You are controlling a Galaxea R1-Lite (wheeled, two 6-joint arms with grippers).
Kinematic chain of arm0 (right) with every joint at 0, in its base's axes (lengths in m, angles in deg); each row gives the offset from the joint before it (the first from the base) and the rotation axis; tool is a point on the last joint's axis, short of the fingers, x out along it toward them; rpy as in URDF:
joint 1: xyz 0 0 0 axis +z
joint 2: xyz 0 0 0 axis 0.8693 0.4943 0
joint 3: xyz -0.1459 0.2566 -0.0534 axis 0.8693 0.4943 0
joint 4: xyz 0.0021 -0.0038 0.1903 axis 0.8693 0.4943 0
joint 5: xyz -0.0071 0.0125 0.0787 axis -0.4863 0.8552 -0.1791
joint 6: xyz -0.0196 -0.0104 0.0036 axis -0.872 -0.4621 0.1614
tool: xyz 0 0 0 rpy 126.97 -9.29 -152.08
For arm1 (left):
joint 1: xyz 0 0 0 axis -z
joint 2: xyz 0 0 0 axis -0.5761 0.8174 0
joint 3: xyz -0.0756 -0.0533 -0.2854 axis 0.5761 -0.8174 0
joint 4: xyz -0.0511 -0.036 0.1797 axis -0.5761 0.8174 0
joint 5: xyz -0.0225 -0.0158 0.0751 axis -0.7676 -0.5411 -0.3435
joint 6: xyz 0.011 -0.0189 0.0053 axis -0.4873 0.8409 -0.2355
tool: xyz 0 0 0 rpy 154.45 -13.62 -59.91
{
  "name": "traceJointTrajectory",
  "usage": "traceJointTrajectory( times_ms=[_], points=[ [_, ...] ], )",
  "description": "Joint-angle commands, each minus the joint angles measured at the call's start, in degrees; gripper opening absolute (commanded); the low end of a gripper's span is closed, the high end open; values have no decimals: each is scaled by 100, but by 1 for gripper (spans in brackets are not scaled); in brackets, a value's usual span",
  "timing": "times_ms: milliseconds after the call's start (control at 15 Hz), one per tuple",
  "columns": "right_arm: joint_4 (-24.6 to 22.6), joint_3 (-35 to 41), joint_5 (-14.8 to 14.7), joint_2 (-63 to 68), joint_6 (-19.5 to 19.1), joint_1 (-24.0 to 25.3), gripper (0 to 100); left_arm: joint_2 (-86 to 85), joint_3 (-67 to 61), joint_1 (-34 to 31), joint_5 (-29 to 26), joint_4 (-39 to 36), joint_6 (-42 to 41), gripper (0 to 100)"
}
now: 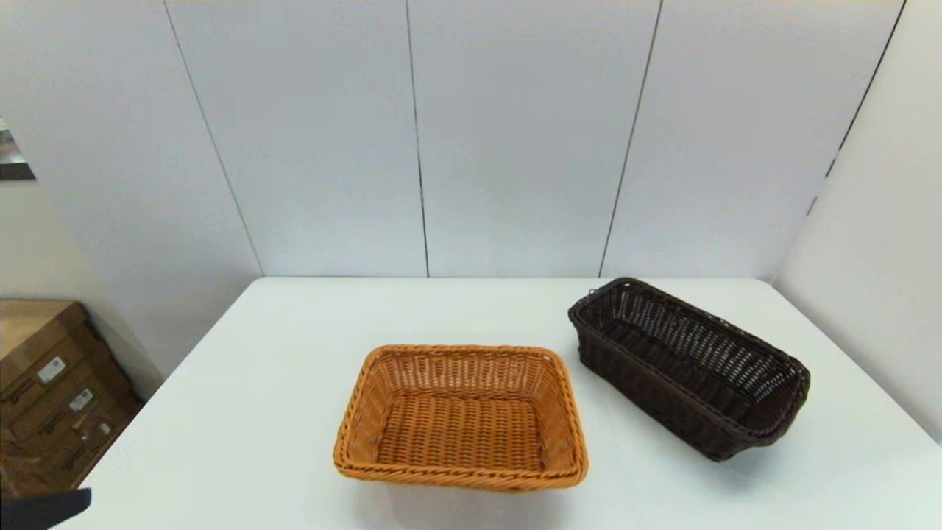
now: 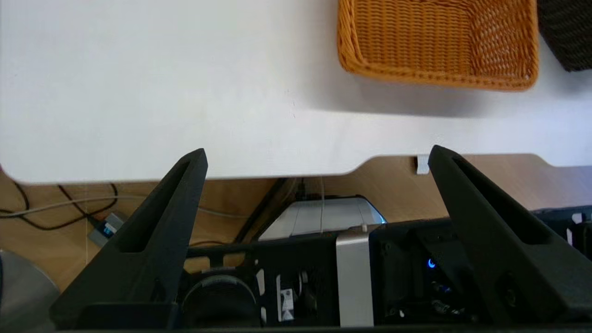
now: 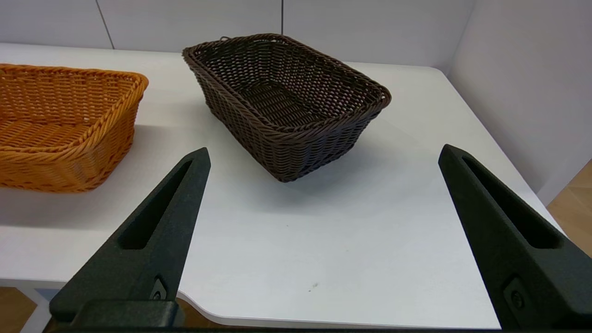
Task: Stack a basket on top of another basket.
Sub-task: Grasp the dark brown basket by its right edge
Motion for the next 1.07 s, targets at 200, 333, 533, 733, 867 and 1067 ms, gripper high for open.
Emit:
traceJointTrajectory(
  times_ms=[200,333,533,733,867,1067],
  points=[
    [0,0,2,7,-3,-2,100,-2391,-904,-50,11,207,25,100],
    [0,0,2,7,-3,-2,100,-2751,-1159,-244,28,102,16,100],
    [0,0,2,7,6,-2,100,-3217,-1563,-446,46,-179,16,100],
    [0,0,-6,7,15,-2,100,-3287,-1546,-314,134,-390,16,100],
    [0,0,-6,7,24,-2,100,-3269,-1519,73,239,-460,60,100],
    [0,0,-15,7,33,-2,100,-3533,-1669,90,362,-452,7,100]
  ],
)
